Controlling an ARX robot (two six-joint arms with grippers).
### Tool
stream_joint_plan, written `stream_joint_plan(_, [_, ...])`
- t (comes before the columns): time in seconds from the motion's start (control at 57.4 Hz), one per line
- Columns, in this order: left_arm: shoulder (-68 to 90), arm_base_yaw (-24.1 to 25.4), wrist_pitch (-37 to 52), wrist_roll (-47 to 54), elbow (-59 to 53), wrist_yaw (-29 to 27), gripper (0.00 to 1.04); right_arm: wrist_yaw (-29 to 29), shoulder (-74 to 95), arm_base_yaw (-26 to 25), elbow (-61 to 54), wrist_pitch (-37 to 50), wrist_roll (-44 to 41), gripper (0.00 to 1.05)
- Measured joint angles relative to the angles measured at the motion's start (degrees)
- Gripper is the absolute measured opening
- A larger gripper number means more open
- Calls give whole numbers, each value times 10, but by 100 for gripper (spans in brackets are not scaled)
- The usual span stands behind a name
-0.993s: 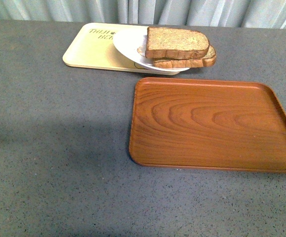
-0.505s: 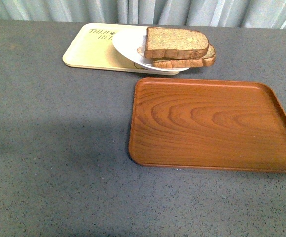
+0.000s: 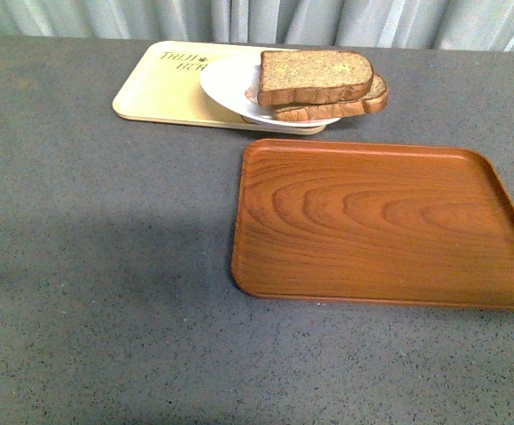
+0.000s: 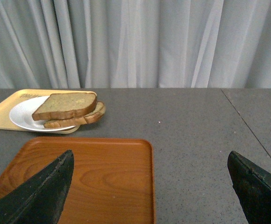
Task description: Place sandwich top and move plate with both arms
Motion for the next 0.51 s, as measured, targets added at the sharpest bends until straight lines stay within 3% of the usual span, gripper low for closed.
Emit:
stream_joint_plan(0.105, [-24,0,-24,0,0,0,2,0,0,0,0,0,0,96])
stream_joint_plan(0.174, [-95,0,-113,0,0,0,2,0,0,0,0,0,0,96])
stream_joint_plan(0.436, [-110,0,-120,0,0,0,2,0,0,0,0,0,0,96])
stream_joint_plan(0.505, [-110,0,-120,0,0,0,15,0,0,0,0,0,0,96])
